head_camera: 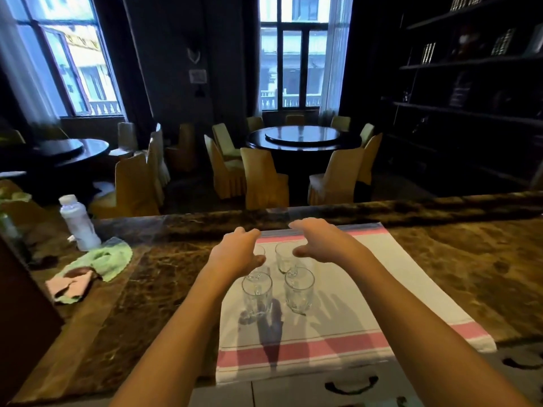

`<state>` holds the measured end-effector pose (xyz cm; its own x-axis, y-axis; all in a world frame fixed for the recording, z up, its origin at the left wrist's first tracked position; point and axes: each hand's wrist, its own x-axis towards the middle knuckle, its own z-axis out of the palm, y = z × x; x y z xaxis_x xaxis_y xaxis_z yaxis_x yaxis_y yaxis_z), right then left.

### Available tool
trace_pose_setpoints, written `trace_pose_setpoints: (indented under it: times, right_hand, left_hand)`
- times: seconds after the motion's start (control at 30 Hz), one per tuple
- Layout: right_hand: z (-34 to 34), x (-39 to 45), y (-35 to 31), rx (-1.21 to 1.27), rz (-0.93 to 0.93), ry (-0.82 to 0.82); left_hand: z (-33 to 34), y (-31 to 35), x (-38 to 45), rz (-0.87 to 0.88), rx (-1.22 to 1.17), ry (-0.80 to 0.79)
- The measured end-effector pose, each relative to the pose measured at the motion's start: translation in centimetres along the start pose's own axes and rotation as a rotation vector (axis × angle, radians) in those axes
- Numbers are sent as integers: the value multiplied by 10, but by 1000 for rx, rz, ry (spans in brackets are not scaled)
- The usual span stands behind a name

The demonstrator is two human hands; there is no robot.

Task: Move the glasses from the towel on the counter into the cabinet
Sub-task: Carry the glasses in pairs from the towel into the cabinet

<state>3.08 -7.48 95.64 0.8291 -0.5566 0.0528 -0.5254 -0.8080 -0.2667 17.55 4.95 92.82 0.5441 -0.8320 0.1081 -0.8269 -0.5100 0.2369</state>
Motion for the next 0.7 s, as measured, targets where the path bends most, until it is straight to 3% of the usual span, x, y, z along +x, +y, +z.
trace_pose_setpoints:
  times: [0.7]
  right_hand:
    - [113, 142, 50, 8, -14, -254]
  left_hand:
    - [106, -36, 128, -163, -21, -266]
